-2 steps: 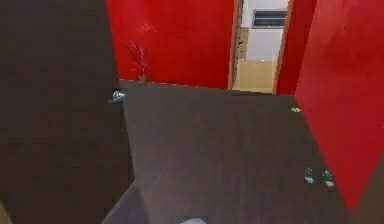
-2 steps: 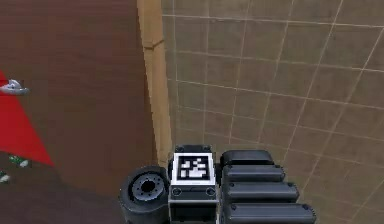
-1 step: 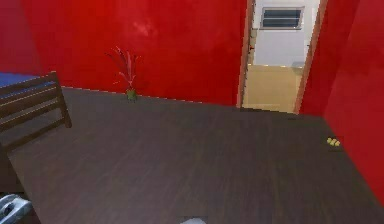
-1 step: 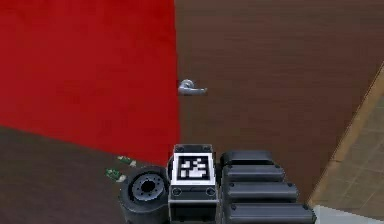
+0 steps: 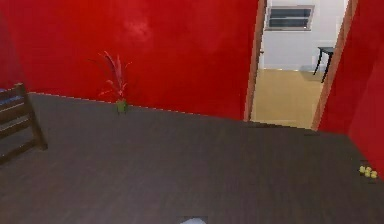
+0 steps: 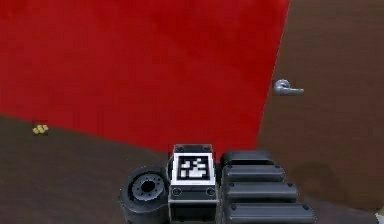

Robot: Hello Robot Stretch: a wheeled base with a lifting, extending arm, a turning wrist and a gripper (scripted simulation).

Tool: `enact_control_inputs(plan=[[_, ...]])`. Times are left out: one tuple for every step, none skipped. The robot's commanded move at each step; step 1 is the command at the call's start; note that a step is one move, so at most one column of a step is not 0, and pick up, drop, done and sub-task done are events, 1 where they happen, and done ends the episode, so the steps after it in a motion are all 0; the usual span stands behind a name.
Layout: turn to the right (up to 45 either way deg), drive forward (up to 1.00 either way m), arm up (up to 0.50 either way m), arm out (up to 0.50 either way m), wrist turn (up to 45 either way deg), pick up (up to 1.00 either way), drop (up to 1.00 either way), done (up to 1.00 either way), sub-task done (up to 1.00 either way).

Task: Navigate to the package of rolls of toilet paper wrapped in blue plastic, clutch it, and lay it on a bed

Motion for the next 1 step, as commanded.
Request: enact_control_inputs(plan=[[-9.0, 0.0, 0.0, 0.0, 0.0, 0.0, 0.0, 0.0, 0.0]])
